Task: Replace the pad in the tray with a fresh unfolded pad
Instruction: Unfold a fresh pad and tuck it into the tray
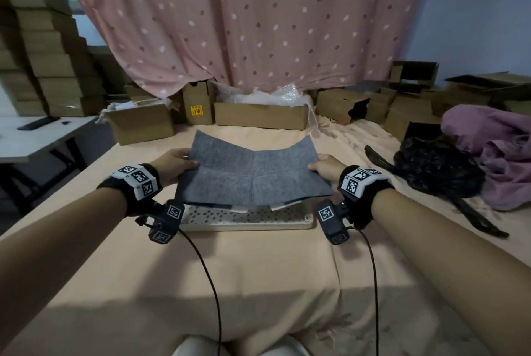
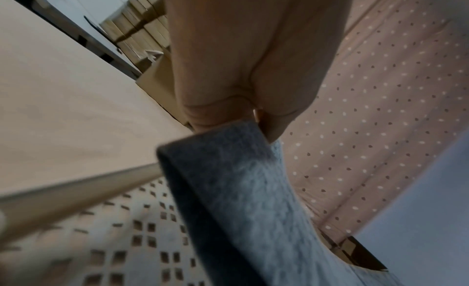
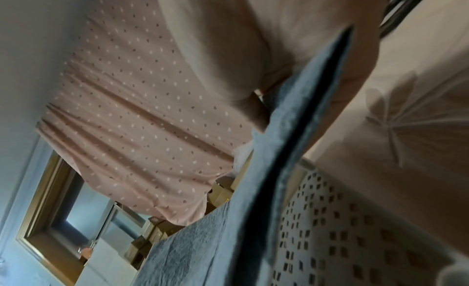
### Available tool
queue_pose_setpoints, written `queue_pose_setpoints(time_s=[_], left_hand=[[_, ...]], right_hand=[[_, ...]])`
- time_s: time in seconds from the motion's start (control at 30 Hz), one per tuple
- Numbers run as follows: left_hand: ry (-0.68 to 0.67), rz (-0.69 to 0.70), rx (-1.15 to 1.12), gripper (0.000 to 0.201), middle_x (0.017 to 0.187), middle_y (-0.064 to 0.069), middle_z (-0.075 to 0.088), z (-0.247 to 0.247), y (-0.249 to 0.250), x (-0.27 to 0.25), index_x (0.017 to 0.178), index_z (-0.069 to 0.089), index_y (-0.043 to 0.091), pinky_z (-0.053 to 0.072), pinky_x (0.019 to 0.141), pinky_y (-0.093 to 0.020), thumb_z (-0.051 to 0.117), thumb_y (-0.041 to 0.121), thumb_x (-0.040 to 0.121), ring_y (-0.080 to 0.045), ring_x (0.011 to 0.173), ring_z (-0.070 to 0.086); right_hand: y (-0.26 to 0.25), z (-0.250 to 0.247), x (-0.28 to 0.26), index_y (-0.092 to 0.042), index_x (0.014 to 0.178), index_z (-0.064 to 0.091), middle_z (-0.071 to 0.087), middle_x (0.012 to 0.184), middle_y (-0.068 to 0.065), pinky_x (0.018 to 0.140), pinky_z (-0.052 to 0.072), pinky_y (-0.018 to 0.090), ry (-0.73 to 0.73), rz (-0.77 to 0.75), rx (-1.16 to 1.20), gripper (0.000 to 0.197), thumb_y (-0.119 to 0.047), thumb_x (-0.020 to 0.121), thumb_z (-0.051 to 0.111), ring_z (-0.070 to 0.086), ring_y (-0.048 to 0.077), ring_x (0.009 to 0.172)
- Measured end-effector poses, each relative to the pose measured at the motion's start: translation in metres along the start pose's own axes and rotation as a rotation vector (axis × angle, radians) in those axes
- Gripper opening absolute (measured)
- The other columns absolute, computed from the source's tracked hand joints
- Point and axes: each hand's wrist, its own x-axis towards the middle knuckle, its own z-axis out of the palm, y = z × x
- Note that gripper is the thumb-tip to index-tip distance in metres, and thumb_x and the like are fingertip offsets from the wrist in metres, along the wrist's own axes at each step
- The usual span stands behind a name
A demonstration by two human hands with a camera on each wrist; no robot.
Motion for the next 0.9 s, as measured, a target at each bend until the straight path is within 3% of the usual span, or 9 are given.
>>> queue_pose_setpoints(time_s=[0.13,0.3,0.4,0.5,0.63,0.73,0.8,0.9], left_hand=[[0.003,-0.052,0.024,0.023,0.107,-0.012,0.061,-0.014,-0.014,0.007,0.104,0.058,0.013,0.044,0.1,-0.047,0.041,-0.001,0.098,-0.029,0.099,0.059],[-0.012,-0.09,0.054,0.021,0.101,-0.011,0.06,-0.017,-0.026,0.012,0.11,0.054,0.008,0.051,0.081,-0.037,0.039,-0.002,0.098,-0.024,0.089,0.06],[-0.019,-0.102,0.065,0.024,0.11,-0.014,0.059,-0.017,-0.035,0.018,0.116,0.052,0.006,0.048,0.092,-0.043,0.039,-0.002,0.098,-0.03,0.1,0.058],[-0.024,-0.115,0.068,0.023,0.106,-0.013,0.059,-0.017,-0.042,0.024,0.113,0.054,0.007,0.05,0.084,-0.038,0.039,-0.002,0.098,-0.024,0.089,0.06],[0.007,-0.132,0.097,0.022,0.095,-0.008,0.06,-0.015,-0.047,0.028,0.094,0.058,0.01,0.049,0.082,-0.035,0.04,-0.003,0.098,-0.02,0.083,0.059],[0.031,-0.143,0.131,0.017,0.1,-0.011,0.059,-0.017,-0.051,0.031,0.104,0.056,0.006,0.049,0.092,-0.042,0.043,-0.002,0.097,-0.027,0.094,0.058],[0.044,-0.156,0.165,0.015,0.107,-0.014,0.059,-0.019,-0.053,0.032,0.098,0.059,0.006,0.046,0.1,-0.044,0.046,-0.001,0.096,-0.029,0.103,0.056],[0.072,-0.166,0.259,0.015,0.114,-0.018,0.06,-0.02,-0.056,0.036,0.105,0.061,0.002,0.048,0.1,-0.045,0.052,0.0,0.093,-0.03,0.102,0.057]], right_hand=[[-0.001,0.022,0.004,0.002,0.116,0.059,0.061,0.121,0.026,0.101,0.046,0.052,-0.026,0.034,-0.004,0.027,-0.006,0.092,0.051,0.059,0.04,0.112],[0.008,0.039,0.011,-0.003,0.112,0.059,0.061,0.123,0.024,0.101,0.046,0.05,-0.054,0.062,-0.025,0.023,-0.006,0.092,0.05,0.058,0.039,0.113],[0.01,0.045,0.01,-0.001,0.127,0.054,0.059,0.127,0.021,0.102,0.046,0.046,-0.059,0.065,-0.035,0.035,-0.003,0.092,0.048,0.056,0.039,0.116],[0.015,0.049,0.013,-0.003,0.134,0.049,0.056,0.13,0.021,0.102,0.046,0.047,-0.068,0.076,-0.05,0.042,-0.002,0.092,0.048,0.055,0.039,0.119],[0.019,0.052,0.022,-0.002,0.13,0.048,0.057,0.128,0.022,0.101,0.046,0.049,-0.076,0.073,-0.093,0.043,-0.001,0.088,0.051,0.056,0.039,0.116],[0.018,0.053,0.022,0.003,0.121,0.055,0.059,0.125,0.024,0.101,0.047,0.048,-0.088,0.076,-0.1,0.035,0.001,0.086,0.05,0.058,0.039,0.114],[0.016,0.054,0.017,0.005,0.117,0.056,0.059,0.124,0.025,0.101,0.047,0.047,-0.095,0.079,-0.124,0.032,0.002,0.086,0.05,0.058,0.039,0.114],[0.012,0.055,0.012,0.005,0.119,0.055,0.059,0.125,0.024,0.095,0.048,0.038,-0.089,0.06,-0.177,0.032,0.001,0.088,0.051,0.057,0.038,0.115]])
